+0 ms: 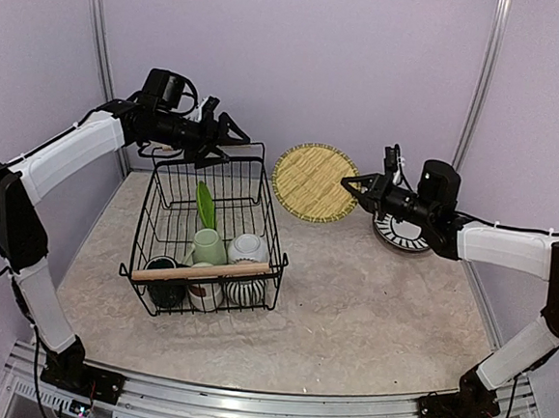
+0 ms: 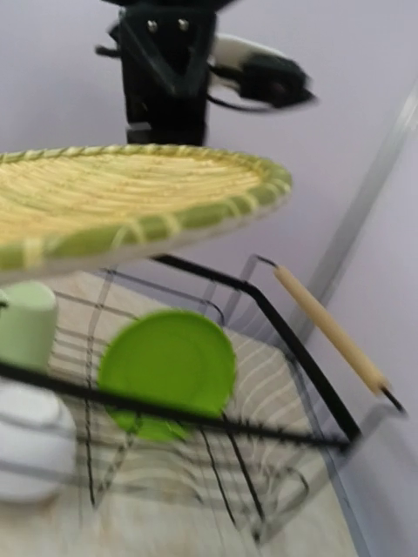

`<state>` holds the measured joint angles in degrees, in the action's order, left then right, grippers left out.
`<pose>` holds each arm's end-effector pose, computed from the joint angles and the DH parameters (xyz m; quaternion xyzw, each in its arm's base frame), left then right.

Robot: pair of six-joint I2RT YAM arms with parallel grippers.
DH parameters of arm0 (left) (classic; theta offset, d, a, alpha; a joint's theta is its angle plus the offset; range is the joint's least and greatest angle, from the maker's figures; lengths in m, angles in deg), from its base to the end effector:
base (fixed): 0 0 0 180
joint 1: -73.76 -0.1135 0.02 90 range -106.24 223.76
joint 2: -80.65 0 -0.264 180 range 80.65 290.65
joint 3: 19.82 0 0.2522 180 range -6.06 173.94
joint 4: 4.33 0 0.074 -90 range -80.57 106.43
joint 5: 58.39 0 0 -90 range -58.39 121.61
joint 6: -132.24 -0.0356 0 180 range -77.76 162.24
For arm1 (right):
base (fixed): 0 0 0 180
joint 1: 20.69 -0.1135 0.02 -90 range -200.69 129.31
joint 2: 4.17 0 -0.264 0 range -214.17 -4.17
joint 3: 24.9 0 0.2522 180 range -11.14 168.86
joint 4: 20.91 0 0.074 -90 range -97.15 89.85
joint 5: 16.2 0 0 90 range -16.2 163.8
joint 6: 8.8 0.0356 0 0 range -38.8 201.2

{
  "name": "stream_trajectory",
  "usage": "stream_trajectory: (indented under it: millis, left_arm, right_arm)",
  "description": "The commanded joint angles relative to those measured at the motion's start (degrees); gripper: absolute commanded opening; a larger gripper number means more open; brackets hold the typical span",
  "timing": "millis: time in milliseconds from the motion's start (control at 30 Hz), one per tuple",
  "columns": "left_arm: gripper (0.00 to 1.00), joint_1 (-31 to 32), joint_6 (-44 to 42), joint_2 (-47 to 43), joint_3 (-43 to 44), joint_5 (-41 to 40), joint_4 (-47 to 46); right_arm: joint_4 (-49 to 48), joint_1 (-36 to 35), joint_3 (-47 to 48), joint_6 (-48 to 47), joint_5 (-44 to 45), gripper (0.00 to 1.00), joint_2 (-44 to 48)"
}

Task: Unload the mixed dishes from the dish rack
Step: Place the plate in the corner of the board.

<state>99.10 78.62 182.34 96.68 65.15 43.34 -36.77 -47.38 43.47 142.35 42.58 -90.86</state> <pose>0.3571 -0.1909 0.3802 0.0565 0.8503 -0.4524 0.2631 0.3031 0.1730 0.2933 0.0282 0.7194 0.6021 0.3451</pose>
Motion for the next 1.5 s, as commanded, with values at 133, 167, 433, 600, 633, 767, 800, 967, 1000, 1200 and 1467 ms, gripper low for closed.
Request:
stream_trajectory:
  millis: [133,167,433,600,633,767,800,967,1000,1200,1467]
  left_arm:
    - [0.83,-6.9,-1.7,-8.1,-5.8,-3.6,1.3]
    - [0.84,-7.6,-1.9,-8.6,-6.3,-3.8,1.3]
    - [0.86,-8.9,-2.8,-11.5,-8.8,-4.5,0.7]
    - [0.86,-8.9,-3.2,-12.3,-10.2,-5.2,0.6]
    - [0.87,-9.0,-3.4,-12.5,-10.5,-5.4,0.6]
    - [0.87,-9.1,-4.1,-13.1,-11.2,-5.9,0.9]
    - [0.87,-9.1,-4.2,-13.2,-11.2,-6.1,0.9]
    - [0.88,-9.3,-4.7,-13.2,-11.8,-5.9,1.0]
    - [0.88,-9.3,-4.8,-13.2,-12.1,-5.8,1.0]
    - [0.89,-9.4,-5.3,-14.3,-13.9,-6.8,0.9]
    - [0.89,-9.4,-2.6,-13.7,-16.9,-3.2,-1.4]
  right_arm:
    - [0.7,10.3,-8.9,-0.6,1.1,0.0,8.6]
    - [1.3,12.1,-9.8,-0.8,1.2,0.0,9.0]
    - [4.9,25.4,-10.6,-3.7,-0.8,0.0,5.6]
    - [8.4,31.0,-6.5,-6.3,-1.0,0.0,0.3]
    - [9.2,31.7,-5.3,-6.7,-0.9,0.0,-0.8]
    - [10.7,34.2,-1.7,-7.6,-1.3,0.0,-5.7]
    - [10.7,34.6,-0.9,-7.5,-1.2,0.0,-7.3]
    - [11.8,36.4,2.5,-8.1,-0.9,0.0,-13.3]
    - [11.7,36.7,2.9,-8.1,-1.0,0.0,-14.3]
    - [12.0,37.4,5.8,-8.4,-0.9,0.0,-20.6]
    - [12.3,37.8,9.3,-9.4,-0.3,0.04,-26.7]
